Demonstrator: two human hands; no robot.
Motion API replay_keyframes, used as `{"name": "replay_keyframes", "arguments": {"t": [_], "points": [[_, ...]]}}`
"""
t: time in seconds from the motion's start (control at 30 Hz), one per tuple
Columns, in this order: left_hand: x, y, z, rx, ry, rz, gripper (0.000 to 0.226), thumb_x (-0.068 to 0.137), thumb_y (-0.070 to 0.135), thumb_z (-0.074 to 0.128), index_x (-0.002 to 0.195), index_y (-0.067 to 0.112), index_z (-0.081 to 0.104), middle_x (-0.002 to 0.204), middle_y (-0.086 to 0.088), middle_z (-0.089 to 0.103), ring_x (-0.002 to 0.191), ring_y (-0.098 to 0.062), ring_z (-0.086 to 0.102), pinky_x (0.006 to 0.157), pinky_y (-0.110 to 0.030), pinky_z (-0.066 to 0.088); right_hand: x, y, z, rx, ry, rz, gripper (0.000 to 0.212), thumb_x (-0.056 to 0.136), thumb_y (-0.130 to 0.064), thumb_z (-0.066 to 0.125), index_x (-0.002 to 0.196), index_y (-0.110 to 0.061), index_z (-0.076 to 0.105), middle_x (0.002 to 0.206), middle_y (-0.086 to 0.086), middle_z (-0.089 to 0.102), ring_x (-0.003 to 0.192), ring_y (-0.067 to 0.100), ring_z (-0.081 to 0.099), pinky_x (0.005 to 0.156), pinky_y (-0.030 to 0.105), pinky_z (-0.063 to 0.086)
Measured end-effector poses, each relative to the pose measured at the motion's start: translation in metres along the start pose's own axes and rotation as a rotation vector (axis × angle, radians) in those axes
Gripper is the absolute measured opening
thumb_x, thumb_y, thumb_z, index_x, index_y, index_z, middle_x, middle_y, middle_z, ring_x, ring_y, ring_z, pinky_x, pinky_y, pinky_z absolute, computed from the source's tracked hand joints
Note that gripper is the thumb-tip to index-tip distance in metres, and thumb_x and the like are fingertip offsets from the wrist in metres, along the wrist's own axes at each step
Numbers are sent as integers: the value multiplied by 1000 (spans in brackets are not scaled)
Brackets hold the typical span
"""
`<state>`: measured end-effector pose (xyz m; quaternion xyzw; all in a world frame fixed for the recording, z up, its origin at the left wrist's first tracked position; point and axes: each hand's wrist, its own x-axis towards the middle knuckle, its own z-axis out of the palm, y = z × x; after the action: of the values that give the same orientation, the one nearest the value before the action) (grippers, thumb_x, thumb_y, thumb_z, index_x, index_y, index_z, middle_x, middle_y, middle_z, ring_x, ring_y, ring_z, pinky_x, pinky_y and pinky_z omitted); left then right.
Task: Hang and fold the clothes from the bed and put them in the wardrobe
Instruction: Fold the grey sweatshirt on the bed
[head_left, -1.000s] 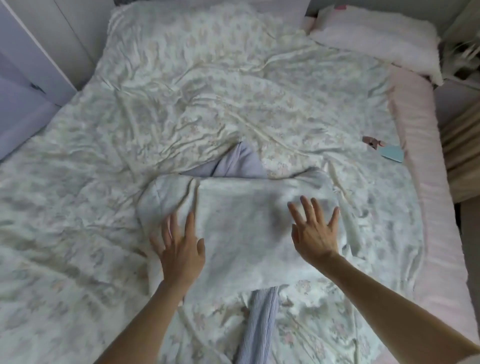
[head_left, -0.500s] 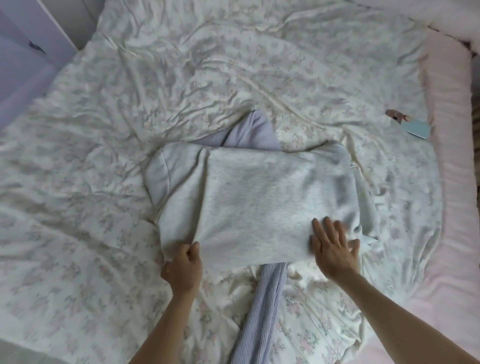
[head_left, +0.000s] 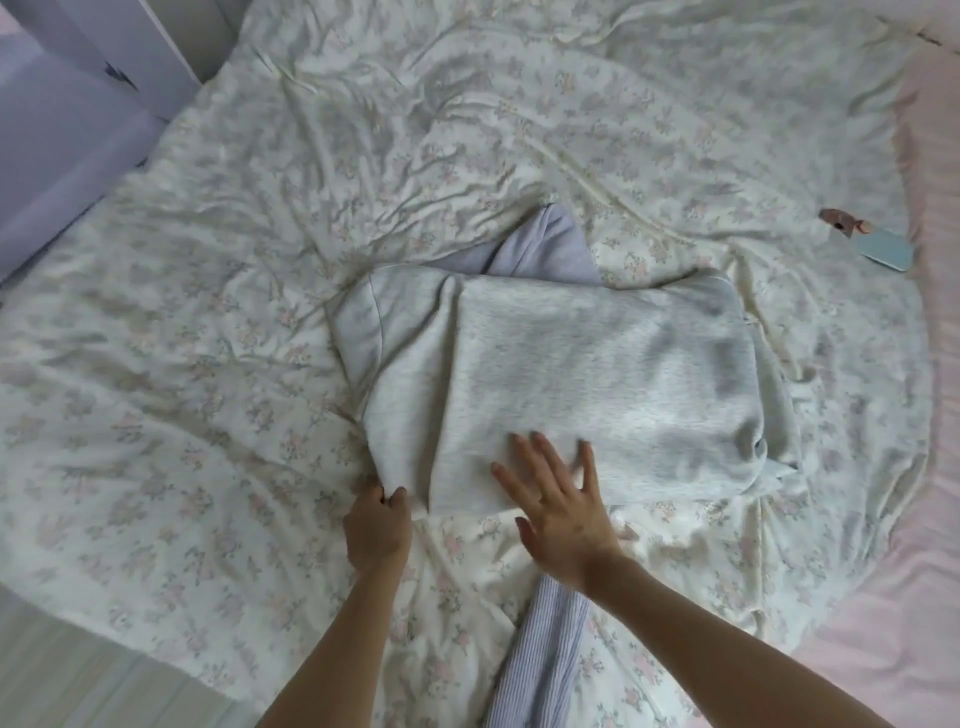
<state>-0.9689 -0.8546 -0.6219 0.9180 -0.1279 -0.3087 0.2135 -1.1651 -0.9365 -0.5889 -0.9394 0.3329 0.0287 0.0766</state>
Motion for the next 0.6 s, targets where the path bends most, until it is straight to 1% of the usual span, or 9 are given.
{"name": "replay_keyframes", "arguments": {"t": [0.07, 0.17, 0.23, 0.27, 0.33, 0.4, 0.5, 0.53, 0.6], "points": [[-3, 2, -7, -135, -9, 73, 21, 95, 17, 49, 90, 0, 60, 90, -19, 63, 89, -36, 59, 79, -43, 47, 11, -10, 3, -64, -70, -25, 84, 63, -34, 77, 139, -25, 42, 151, 9, 32, 139, 33, 30, 101, 71, 19], [-11, 2, -30, -442, -51, 132, 21, 96, 17, 45, 84, 0, 51, 78, -12, 52, 75, -24, 53, 77, -47, 49, 18, -3, 7, -155, -78, 19, 76, 41, -9, 85, 114, -10, 63, 142, 9, 46, 132, 35, 41, 92, 76, 30], [-12, 3, -49, -497, -51, 206, 25, 97, 17, 43, 76, 4, 41, 68, -5, 39, 64, -18, 40, 69, -41, 46, 20, 5, 9, -180, -49, 19, 77, 32, 1, 83, 106, -5, 61, 140, 10, 49, 130, 34, 44, 90, 76, 32], [-12, 6, -56, -482, -40, 253, 27, 98, 16, 42, 73, 7, 38, 66, -3, 34, 62, -18, 36, 66, -40, 45, 20, 9, 9, -190, -31, 16, 78, 33, 3, 83, 106, -5, 56, 139, 10, 50, 130, 33, 44, 91, 75, 32], [-8, 13, -68, -431, 13, 322, 31, 99, 15, 41, 69, 13, 33, 63, -2, 30, 57, -17, 31, 59, -39, 42, 19, 12, 8, -193, 29, 19, 72, 41, 7, 77, 103, -9, 46, 137, 9, 52, 128, 31, 46, 91, 71, 34], [-3, 18, -71, -371, 84, 370, 31, 99, 14, 41, 69, 13, 32, 61, 0, 29, 54, -16, 28, 54, -33, 33, 16, 14, 6, -161, 108, 29, 58, 47, 11, 64, 97, -11, 44, 134, 8, 56, 126, 32, 48, 89, 69, 38], [2, 17, -65, -320, 180, 311, 23, 98, 12, 45, 75, 6, 40, 61, 0, 37, 55, -15, 35, 56, -31, 29, 14, 16, 2, -139, 167, 25, 50, 48, 10, 55, 93, -11, 45, 131, 9, 58, 125, 32, 46, 86, 66, 43], [3, 13, -61, -313, 187, 252, 19, 96, 11, 47, 79, 4, 45, 66, -3, 44, 59, -18, 41, 59, -30, 31, 14, 16, 2, -137, 164, 29, 51, 48, 11, 57, 93, -11, 45, 131, 8, 58, 126, 32, 46, 87, 65, 43], [4, 4, -50, -390, 170, 71, 16, 92, 12, 54, 93, -4, 55, 87, -15, 58, 76, -27, 54, 68, -32, 43, 15, 14, 5, -113, 135, 64, 56, 49, 13, 67, 93, -12, 45, 132, 7, 57, 126, 33, 47, 89, 65, 41]]}}
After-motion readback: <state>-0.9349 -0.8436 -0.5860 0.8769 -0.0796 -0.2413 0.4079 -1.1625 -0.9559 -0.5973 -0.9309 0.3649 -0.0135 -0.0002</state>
